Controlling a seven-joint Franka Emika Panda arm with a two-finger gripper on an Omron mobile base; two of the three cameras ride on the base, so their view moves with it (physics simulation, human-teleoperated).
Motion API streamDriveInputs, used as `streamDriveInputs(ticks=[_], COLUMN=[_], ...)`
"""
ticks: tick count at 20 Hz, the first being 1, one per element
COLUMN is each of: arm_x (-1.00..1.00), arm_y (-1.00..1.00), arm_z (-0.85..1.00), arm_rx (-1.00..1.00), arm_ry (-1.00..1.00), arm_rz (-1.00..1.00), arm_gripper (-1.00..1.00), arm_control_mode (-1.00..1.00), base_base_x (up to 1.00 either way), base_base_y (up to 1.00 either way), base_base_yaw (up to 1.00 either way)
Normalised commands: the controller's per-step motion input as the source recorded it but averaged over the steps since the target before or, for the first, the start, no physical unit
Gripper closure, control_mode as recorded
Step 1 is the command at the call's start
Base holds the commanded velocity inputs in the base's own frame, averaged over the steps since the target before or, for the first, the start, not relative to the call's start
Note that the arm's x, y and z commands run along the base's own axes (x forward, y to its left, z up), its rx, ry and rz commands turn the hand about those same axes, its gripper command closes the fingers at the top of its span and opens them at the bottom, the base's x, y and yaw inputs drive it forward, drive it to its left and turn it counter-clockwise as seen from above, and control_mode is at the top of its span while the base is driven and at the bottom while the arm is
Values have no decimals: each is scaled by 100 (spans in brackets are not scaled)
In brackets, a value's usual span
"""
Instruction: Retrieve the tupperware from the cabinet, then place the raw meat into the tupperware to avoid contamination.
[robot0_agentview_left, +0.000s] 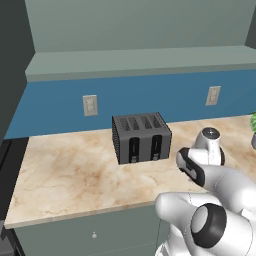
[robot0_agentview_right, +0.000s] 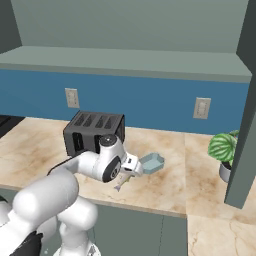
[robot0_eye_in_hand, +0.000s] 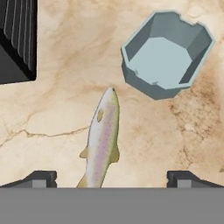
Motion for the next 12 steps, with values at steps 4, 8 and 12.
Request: streamDriveInputs(ticks=[4, 8, 12], arm_x=[1, 6, 11], arm_y=[0, 0, 0], arm_z=[-21, -22, -12], arm_rx=[8, 6, 2], arm_ry=[0, -1, -3], arm_rz=[-2, -3, -3], arm_gripper=[-100, -100, -100], arm_control_mode=[-100, -100, -100], base_base_x=[0, 0, 0], base_base_y=[0, 0, 0], base_base_yaw=[0, 0, 0])
